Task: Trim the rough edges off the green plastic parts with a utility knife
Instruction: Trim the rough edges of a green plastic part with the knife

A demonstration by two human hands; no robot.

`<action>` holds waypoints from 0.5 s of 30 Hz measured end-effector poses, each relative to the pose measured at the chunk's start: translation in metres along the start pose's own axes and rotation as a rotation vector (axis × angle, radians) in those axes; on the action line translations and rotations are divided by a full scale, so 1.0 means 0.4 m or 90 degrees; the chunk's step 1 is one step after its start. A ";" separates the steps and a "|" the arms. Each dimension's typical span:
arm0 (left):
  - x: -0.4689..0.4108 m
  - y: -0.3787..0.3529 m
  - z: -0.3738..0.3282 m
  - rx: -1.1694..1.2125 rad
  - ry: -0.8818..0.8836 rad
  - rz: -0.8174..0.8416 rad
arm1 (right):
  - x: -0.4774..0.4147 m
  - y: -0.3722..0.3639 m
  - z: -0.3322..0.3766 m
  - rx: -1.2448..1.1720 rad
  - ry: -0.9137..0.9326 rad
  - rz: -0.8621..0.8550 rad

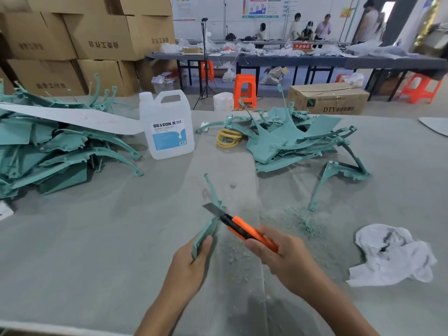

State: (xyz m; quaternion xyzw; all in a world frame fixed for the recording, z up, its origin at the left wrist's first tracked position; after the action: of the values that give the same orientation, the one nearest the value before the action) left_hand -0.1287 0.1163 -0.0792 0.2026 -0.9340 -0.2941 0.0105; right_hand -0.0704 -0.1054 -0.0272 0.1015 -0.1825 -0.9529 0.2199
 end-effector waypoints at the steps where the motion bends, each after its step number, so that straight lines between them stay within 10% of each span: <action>1: -0.001 -0.001 0.003 -0.005 -0.005 0.002 | -0.002 0.000 -0.003 0.020 -0.003 -0.012; 6: 0.006 -0.003 -0.005 0.000 -0.043 0.036 | -0.004 0.028 -0.019 -0.006 -0.015 -0.154; 15: 0.006 -0.015 0.012 -0.002 -0.005 0.013 | 0.182 -0.076 -0.010 0.008 0.042 -0.093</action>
State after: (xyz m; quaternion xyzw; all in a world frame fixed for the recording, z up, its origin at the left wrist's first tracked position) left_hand -0.1294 0.1136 -0.0867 0.1920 -0.9355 -0.2966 0.0098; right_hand -0.1453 -0.1144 -0.0512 0.1473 -0.1730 -0.9615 0.1548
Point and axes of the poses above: each hand's wrist, its own x-axis away from the middle knuckle, its own y-axis out of the back of the hand, z = x × y, the point moved 2 cm from there along -x, towards the middle knuckle, and after that the axes turned 13 degrees about -x, right-handed, at the moved point
